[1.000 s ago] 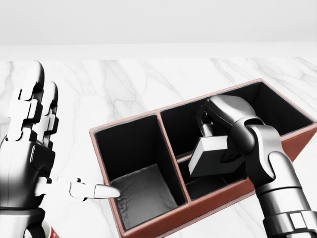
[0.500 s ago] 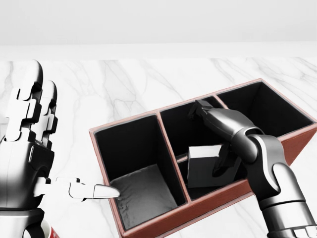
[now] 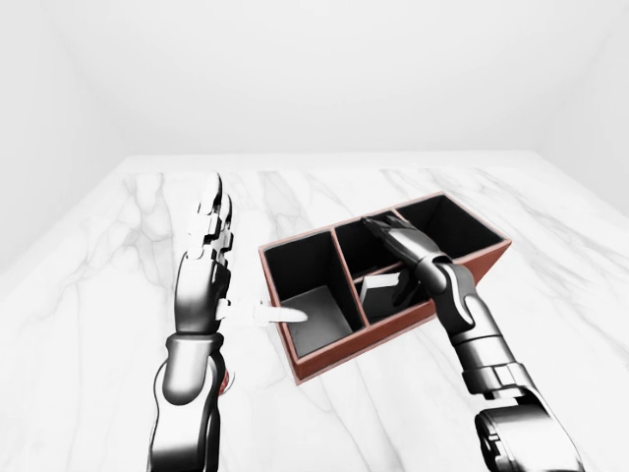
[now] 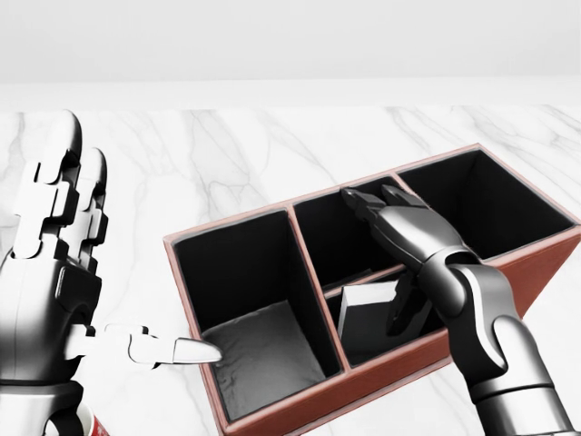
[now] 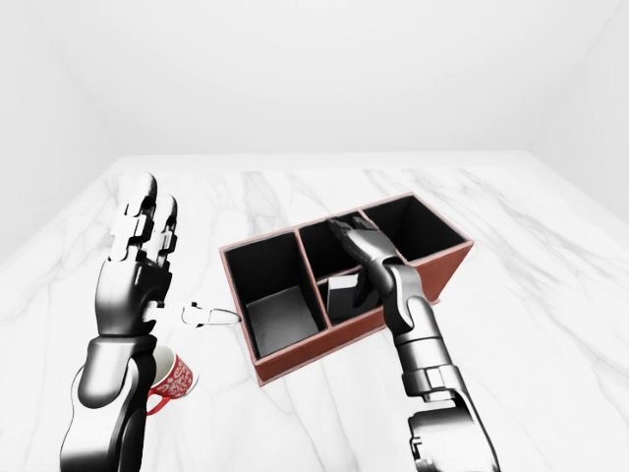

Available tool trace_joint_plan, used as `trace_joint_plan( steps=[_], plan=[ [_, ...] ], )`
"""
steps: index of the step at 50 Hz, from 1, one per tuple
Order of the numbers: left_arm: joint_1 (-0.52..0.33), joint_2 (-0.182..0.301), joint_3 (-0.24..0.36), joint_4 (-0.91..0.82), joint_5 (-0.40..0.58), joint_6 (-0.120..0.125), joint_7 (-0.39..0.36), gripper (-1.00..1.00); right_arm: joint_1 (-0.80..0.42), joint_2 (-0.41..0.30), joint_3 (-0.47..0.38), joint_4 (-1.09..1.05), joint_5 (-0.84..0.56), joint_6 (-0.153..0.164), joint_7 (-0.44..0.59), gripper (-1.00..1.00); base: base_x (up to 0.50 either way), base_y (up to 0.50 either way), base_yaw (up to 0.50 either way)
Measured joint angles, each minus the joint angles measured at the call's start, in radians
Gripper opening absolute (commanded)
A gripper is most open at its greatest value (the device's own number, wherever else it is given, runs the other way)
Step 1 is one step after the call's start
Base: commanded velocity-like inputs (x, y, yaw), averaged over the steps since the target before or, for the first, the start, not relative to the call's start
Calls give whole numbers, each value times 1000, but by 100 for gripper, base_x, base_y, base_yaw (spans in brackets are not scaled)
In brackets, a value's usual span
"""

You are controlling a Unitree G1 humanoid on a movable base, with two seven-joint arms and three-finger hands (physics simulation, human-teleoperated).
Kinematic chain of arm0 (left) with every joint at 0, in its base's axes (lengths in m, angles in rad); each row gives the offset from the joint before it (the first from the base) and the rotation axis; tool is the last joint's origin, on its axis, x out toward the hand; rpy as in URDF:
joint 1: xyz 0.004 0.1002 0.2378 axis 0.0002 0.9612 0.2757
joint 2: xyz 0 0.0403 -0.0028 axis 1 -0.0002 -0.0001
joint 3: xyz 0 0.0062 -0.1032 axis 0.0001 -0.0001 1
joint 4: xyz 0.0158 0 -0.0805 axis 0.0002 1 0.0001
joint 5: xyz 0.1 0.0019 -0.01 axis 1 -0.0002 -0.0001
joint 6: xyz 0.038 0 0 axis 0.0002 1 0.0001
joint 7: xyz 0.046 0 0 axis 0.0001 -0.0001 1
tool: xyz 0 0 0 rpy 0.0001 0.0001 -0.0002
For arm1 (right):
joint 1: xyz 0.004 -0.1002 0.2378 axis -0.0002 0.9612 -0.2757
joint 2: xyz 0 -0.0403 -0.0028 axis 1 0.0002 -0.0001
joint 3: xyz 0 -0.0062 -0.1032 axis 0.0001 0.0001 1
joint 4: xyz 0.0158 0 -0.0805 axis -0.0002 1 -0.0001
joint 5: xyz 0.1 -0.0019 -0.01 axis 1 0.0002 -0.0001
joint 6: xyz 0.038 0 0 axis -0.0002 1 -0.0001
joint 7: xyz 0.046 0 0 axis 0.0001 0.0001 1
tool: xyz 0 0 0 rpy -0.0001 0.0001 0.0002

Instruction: Pick up the book and place it in the back compartment of the caddy.

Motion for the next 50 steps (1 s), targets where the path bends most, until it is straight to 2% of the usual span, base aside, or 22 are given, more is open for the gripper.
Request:
trace_joint_plan(
  steps=[7,19,31,50],
  plan=[
    [2,0,-2,1,1,0,0,100,6,11,-49,-147,-8,46,39,100,0,0,0],
    [2,0,-2,1,1,0,0,100,39,31,-102,-422,30,155,124,100,0,0,0],
    [2,0,-2,0,0,0,0,100,93,63,-125,-677,96,155,198,100,0,0,0],
    [0,1,5,-50,-9,0,-4,100,254,114,-163,-1152,257,155,229,100,0,0,0]
  ],
)
